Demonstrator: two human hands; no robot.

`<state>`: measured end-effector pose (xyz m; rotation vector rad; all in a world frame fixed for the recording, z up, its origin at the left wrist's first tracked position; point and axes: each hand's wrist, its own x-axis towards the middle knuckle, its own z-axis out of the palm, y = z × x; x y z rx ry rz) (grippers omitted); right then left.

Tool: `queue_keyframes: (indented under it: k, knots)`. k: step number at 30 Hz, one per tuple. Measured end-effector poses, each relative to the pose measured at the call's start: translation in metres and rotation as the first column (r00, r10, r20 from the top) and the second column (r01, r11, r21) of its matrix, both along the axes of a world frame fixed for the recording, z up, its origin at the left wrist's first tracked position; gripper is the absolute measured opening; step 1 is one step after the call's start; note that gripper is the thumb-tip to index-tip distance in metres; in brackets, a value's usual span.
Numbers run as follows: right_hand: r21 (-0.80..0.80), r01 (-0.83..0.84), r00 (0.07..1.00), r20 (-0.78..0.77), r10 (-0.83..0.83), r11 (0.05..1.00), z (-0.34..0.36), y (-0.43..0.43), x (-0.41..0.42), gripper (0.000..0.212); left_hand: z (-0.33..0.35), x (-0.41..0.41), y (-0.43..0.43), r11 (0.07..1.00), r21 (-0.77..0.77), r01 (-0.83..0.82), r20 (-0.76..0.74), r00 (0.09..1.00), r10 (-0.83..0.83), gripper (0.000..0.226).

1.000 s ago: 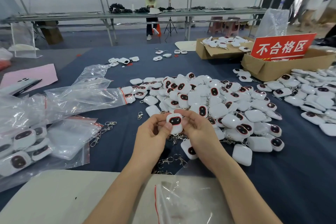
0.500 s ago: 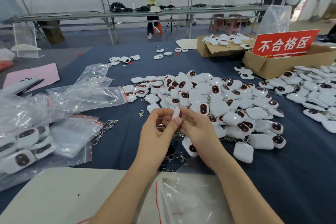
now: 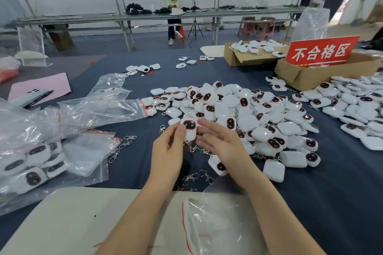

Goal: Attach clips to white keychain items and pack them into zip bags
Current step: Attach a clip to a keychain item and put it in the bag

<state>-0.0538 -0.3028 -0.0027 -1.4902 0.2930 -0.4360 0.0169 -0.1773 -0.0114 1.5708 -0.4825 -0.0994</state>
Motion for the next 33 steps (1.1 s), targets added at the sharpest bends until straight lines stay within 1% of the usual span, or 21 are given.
queue_keyframes:
  k: [1,3,4,5,6,7,8,10,11,13,14,16,17,19,21,23,25,27,31,33]
  knots:
    - [-0.118,0.02,0.999,-0.025,-0.023,0.993,0.004,0.001,-0.002,0.043,0.001,0.0,0.002,1.0,-0.015,-0.006,-0.107,0.994,0.004,0.025]
    - [-0.37,0.068,0.996,-0.029,-0.085,0.927,0.013,0.002,-0.01,0.044,0.006,-0.002,0.007,0.997,-0.071,-0.006,-0.338,0.941,-0.019,0.033]
    - [-0.453,0.073,0.996,-0.013,-0.088,0.889,0.019,0.003,-0.016,0.042,0.008,-0.003,0.012,0.996,-0.088,-0.005,-0.403,0.915,-0.031,0.035]
    - [-0.504,0.054,0.998,-0.001,-0.063,0.862,0.023,0.003,-0.022,0.038,0.009,-0.004,0.016,0.996,-0.092,0.001,-0.428,0.903,-0.041,0.035]
    - [-0.534,0.005,1.0,-0.007,-0.01,0.845,0.026,0.004,-0.028,0.033,0.01,-0.005,0.022,0.996,-0.091,0.014,-0.436,0.899,-0.052,0.035]
    - [-0.558,-0.075,0.997,-0.045,0.059,0.827,0.027,0.007,-0.035,0.026,0.011,-0.006,0.03,0.996,-0.086,0.034,-0.439,0.896,-0.069,0.035]
    - [-0.583,-0.172,0.985,-0.12,0.125,0.794,0.027,0.011,-0.041,0.023,0.013,-0.008,0.039,0.995,-0.075,0.061,-0.444,0.892,-0.088,0.032]
    - [-0.617,-0.345,0.935,-0.294,0.2,0.708,0.022,0.018,-0.05,0.031,0.017,-0.011,0.06,0.99,-0.025,0.135,-0.453,0.882,-0.132,0.025]
    - [-0.606,-0.391,0.912,-0.353,0.207,0.693,0.019,0.021,-0.054,0.037,0.02,-0.013,0.071,0.982,0.007,0.189,-0.461,0.872,-0.164,0.023]
    - [-0.587,-0.422,0.892,-0.406,0.199,0.691,0.013,0.023,-0.061,0.038,0.027,-0.018,0.092,0.95,0.047,0.309,-0.455,0.853,-0.255,0.029]
    - [-0.609,-0.436,0.886,-0.419,0.197,0.663,0.011,0.023,-0.063,0.032,0.03,-0.021,0.102,0.929,0.064,0.365,-0.435,0.848,-0.304,0.03]
    - [-0.647,-0.448,0.884,-0.423,0.199,0.617,0.014,0.023,-0.066,0.013,0.036,-0.029,0.118,0.889,0.109,0.445,-0.403,0.837,-0.37,0.025]
    - [-0.642,-0.436,0.891,-0.407,0.201,0.631,0.015,0.023,-0.068,0.004,0.039,-0.032,0.124,0.871,0.145,0.469,-0.399,0.834,-0.382,0.022]
    - [-0.622,-0.38,0.917,-0.352,0.189,0.685,0.017,0.023,-0.07,0.01,0.042,-0.039,0.13,0.822,0.267,0.502,-0.384,0.838,-0.387,0.019]
    - [-0.585,-0.323,0.938,-0.3,0.171,0.744,0.019,0.024,-0.072,0.01,0.044,-0.046,0.129,0.763,0.395,0.512,-0.326,0.854,-0.405,0.016]
    - [-0.558,-0.281,0.954,-0.25,0.165,0.781,0.02,0.026,-0.073,0.01,0.047,-0.055,0.124,0.729,0.46,0.507,-0.245,0.862,-0.444,0.012]
    - [-0.558,-0.235,0.968,-0.204,0.143,0.796,0.021,0.028,-0.074,0.012,0.048,-0.064,0.118,0.727,0.47,0.5,-0.182,0.861,-0.475,0.011]
    - [-0.559,-0.187,0.98,-0.159,0.117,0.808,0.022,0.03,-0.077,0.013,0.049,-0.071,0.113,0.735,0.454,0.504,-0.158,0.857,-0.49,0.012]
    - [-0.527,-0.093,0.994,-0.092,0.051,0.845,0.026,0.034,-0.08,0.013,0.048,-0.082,0.1,0.759,0.424,0.494,-0.162,0.866,-0.473,0.019]
    - [-0.517,-0.061,0.995,-0.097,0.012,0.854,0.027,0.035,-0.081,0.016,0.048,-0.087,0.095,0.764,0.379,0.522,-0.206,0.853,-0.48,0.025]
